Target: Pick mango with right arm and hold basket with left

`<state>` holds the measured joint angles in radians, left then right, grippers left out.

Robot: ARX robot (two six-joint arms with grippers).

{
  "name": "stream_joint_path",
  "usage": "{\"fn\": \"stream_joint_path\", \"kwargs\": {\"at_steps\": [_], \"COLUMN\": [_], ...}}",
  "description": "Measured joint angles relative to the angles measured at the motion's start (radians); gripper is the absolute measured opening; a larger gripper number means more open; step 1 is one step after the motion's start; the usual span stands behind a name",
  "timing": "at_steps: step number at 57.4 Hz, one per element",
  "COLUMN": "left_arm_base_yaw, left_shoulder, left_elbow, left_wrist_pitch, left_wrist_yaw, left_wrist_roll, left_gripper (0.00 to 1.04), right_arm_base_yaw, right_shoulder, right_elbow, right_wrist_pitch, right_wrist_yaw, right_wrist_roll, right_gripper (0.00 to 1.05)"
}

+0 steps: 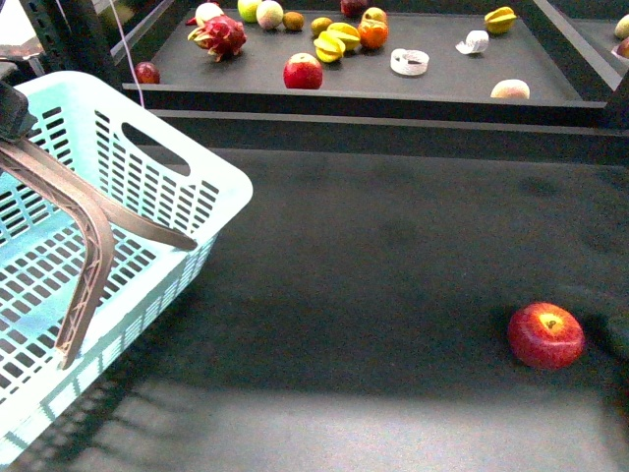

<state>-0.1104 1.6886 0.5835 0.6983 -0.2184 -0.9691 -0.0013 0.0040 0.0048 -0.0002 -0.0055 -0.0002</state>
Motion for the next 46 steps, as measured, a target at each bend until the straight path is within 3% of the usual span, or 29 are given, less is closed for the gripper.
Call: {"fn": "stream_joint_path", "kwargs": {"at_steps": [13, 34, 46], "left_arm_base_yaw": [-0.062, -0.172, -0.232], "left_shoulder": [-0.134, -0.196, -0.147], "left_elbow": [-0.036, -0.092, -0.099], "left_wrist_pitch": [-0.002, 0.142, 0.208], "left_wrist_yaw": [0.063, 0.208, 0.313], "left_wrist_roll": [0.191, 0.526, 0.605], "left_gripper": [0.09, 0.09, 0.09], "right_arm_base_yaw": [0.000, 0.000, 0.000], "right_shoulder": [0.000, 0.000, 0.000], "right_elbow": [0.000, 0.000, 0.000], "right_wrist_pitch": [0.000, 0.000, 0.000], "right_wrist_yaw": [0.000, 0.000, 0.000], "right_wrist_roll": [0.000, 0.000, 0.000], "right_gripper": [0.97, 0.97, 0.97]}}
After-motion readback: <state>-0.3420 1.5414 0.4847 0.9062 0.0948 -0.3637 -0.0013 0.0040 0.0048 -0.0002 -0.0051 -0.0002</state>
